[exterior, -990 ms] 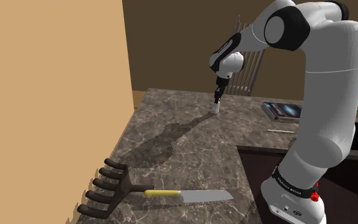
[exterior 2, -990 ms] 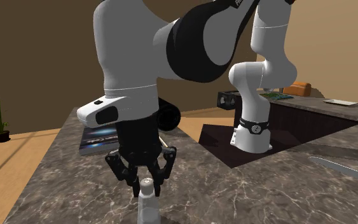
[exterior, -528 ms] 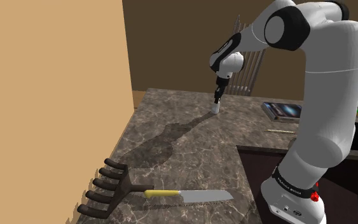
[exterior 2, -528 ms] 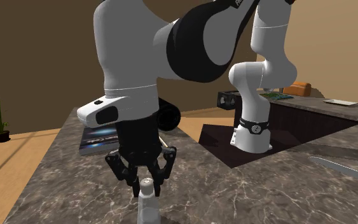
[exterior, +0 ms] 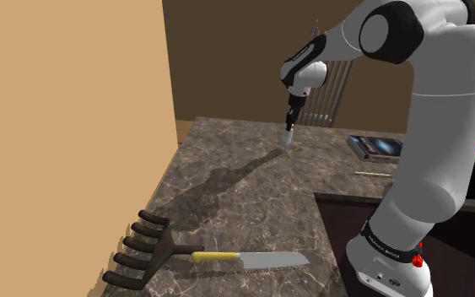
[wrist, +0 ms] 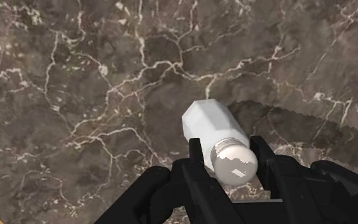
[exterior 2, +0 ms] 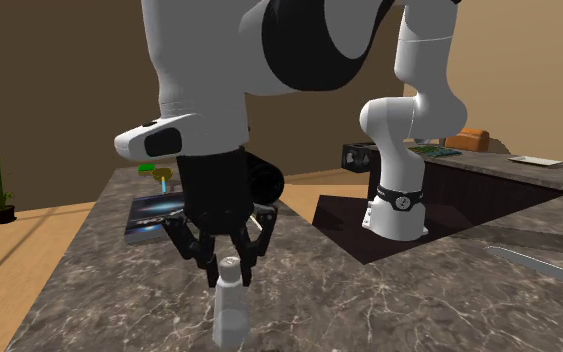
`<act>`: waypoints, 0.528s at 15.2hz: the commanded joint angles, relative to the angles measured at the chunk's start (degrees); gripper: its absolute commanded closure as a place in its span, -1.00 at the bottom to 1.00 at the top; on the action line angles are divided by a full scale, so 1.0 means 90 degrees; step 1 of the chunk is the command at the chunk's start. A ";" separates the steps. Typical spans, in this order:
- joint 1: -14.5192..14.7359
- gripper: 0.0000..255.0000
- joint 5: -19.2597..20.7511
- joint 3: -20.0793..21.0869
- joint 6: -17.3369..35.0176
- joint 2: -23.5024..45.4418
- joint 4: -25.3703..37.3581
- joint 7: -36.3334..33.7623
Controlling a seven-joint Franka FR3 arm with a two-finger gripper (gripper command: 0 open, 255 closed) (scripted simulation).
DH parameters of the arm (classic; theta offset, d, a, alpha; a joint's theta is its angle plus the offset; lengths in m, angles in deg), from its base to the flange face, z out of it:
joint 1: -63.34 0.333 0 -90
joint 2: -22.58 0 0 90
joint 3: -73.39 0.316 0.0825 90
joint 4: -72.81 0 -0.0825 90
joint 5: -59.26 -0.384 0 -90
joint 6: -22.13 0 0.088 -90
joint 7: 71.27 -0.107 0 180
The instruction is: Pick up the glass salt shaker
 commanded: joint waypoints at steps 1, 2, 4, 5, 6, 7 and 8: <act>0.0030 1.00 0.0084 -0.0033 -0.0140 -0.0115 0.0042 -0.0065; 0.0040 1.00 0.0121 -0.0047 -0.0209 -0.0165 0.0069 -0.0093; 0.0060 1.00 0.0193 -0.0074 -0.0349 -0.0263 0.0127 -0.0146; 0.0070 1.00 0.0227 -0.0086 -0.0419 -0.0310 0.0158 -0.0172; 0.0078 1.00 0.0261 -0.0098 -0.0490 -0.0355 0.0191 -0.0197; 0.0087 1.00 0.0294 -0.0109 -0.0561 -0.0400 0.0225 -0.0222; 0.0088 1.00 0.0299 -0.0110 -0.0572 -0.0408 0.0230 -0.0227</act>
